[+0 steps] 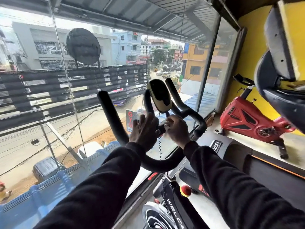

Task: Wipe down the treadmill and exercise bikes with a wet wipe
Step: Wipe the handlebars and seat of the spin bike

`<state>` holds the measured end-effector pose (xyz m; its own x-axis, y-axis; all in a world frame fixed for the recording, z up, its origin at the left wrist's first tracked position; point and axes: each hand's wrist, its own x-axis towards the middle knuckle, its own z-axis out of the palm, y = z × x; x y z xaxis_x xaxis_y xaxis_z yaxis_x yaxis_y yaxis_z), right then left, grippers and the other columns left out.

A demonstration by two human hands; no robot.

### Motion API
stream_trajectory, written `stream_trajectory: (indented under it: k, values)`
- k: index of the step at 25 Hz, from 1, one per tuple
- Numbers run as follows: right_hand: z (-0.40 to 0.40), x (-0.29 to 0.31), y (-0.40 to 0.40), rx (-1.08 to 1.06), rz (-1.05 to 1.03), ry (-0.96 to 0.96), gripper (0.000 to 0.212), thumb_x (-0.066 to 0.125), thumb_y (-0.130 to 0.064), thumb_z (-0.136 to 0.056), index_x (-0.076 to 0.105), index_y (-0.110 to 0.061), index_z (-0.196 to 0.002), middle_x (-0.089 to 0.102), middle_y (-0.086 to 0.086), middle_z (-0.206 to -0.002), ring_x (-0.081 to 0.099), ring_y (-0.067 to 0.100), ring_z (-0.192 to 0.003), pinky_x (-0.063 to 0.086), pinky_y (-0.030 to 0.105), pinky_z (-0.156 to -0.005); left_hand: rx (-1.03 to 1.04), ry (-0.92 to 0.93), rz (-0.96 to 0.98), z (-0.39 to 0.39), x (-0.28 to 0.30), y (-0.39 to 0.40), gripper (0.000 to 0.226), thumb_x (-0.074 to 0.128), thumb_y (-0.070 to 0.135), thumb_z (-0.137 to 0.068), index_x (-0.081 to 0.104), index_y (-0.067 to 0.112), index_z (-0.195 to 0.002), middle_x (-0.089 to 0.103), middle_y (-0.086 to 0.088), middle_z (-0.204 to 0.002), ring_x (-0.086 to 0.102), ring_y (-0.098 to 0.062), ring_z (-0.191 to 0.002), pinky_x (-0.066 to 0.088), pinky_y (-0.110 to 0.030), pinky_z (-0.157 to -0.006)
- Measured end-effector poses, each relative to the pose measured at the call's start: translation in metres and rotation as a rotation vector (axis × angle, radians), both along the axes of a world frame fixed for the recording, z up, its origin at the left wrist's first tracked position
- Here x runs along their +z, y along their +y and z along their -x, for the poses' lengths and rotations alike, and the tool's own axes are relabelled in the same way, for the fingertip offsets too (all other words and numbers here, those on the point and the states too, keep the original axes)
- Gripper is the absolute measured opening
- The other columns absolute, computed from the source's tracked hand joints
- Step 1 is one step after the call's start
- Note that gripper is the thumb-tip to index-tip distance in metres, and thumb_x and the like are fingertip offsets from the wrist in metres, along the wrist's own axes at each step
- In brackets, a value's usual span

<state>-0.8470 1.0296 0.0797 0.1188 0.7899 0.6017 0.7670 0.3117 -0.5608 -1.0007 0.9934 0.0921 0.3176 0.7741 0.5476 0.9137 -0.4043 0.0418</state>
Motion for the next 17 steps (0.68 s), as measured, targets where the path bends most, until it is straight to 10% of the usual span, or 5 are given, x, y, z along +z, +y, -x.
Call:
stream_trajectory:
  k: [6, 12, 17]
  values:
    - [-0.016, -0.007, 0.022, -0.038, -0.074, 0.062, 0.009, 0.053, -0.006, -0.081, 0.061, -0.006, -0.087, 0.059, 0.012, -0.096, 0.056, 0.030, -0.094, 0.047, 0.040, -0.084, -0.078, 0.231, -0.041, -0.006, -0.013, 0.017, 0.036, 0.048, 0.019, -0.097, 0.055, 0.016, -0.132, 0.053, 0.000, -0.132, 0.017, -0.022, -0.147, -0.002, -0.050, -0.120]
    - [-0.059, -0.009, 0.045, 0.111, -0.125, -0.115, 0.023, 0.047, -0.008, -0.085, 0.069, -0.004, -0.080, 0.066, 0.015, -0.085, 0.062, 0.035, -0.087, 0.047, 0.036, -0.079, 0.110, 0.188, 0.182, -0.052, -0.002, 0.034, 0.039, 0.043, 0.033, -0.100, 0.041, 0.024, -0.138, 0.053, 0.001, -0.130, 0.037, -0.024, -0.128, 0.035, -0.046, -0.098]
    - [-0.073, -0.020, 0.066, 0.247, -0.145, -0.114, 0.025, 0.053, -0.004, -0.085, 0.075, -0.011, -0.096, 0.066, 0.011, -0.096, 0.061, 0.026, -0.093, 0.045, 0.030, -0.087, 0.184, 0.147, 0.103, -0.065, -0.007, 0.036, 0.030, 0.043, 0.035, -0.101, 0.054, 0.028, -0.128, 0.057, 0.005, -0.125, 0.046, -0.022, -0.120, 0.030, -0.046, -0.101]
